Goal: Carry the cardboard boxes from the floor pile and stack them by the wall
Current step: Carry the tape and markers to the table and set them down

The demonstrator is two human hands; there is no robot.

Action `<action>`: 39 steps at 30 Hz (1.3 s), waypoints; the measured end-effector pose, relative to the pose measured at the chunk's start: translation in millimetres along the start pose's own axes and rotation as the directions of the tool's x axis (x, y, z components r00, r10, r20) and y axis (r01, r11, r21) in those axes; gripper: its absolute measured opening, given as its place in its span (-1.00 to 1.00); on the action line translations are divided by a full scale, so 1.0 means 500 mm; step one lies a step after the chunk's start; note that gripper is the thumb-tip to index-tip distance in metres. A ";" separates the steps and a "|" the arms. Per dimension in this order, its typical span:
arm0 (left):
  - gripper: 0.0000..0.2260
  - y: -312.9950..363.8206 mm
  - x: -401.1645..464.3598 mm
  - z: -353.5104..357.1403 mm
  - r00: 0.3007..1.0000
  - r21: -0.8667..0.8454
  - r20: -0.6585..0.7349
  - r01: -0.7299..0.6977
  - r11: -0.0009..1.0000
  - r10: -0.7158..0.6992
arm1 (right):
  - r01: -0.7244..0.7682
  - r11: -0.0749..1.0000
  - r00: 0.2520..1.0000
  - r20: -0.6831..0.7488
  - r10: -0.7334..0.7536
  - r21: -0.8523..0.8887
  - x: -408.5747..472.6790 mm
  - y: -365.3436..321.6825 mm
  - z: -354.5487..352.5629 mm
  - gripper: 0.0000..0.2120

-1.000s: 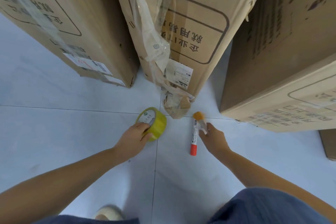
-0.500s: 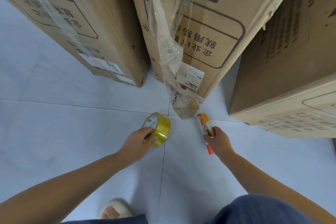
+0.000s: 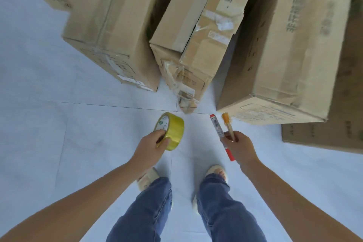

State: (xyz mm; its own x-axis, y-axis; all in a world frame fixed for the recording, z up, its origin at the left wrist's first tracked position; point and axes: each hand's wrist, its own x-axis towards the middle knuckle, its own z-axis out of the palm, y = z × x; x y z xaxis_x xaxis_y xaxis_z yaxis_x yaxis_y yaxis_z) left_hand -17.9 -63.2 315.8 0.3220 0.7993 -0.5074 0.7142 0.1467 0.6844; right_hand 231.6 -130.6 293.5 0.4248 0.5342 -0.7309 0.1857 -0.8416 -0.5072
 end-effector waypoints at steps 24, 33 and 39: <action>-0.85 0.363 -0.648 -0.412 0.910 0.005 0.207 -0.367 0.930 0.359 | 0.092 0.822 0.914 -0.375 0.155 0.563 -0.981 -0.019 -0.188 -0.94; -0.84 0.410 -0.775 -0.364 0.677 -0.195 0.513 -0.506 0.840 0.527 | 0.247 0.504 0.559 -0.546 0.624 0.828 -1.326 0.146 0.036 -0.94; -0.91 0.385 -0.909 -0.249 0.478 -0.258 0.644 -0.599 0.758 0.597 | 0.385 0.357 0.369 -0.496 0.786 0.851 -1.492 0.256 0.172 -0.98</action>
State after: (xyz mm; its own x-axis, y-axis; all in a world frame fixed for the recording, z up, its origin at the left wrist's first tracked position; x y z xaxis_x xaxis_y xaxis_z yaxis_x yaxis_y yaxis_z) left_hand -104.3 -325.4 743.3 0.9807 0.0941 -0.1713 0.1882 -0.2174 0.9578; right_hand -137.5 -630.0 734.4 0.7425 -0.5036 -0.4417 -0.5245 -0.0270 -0.8510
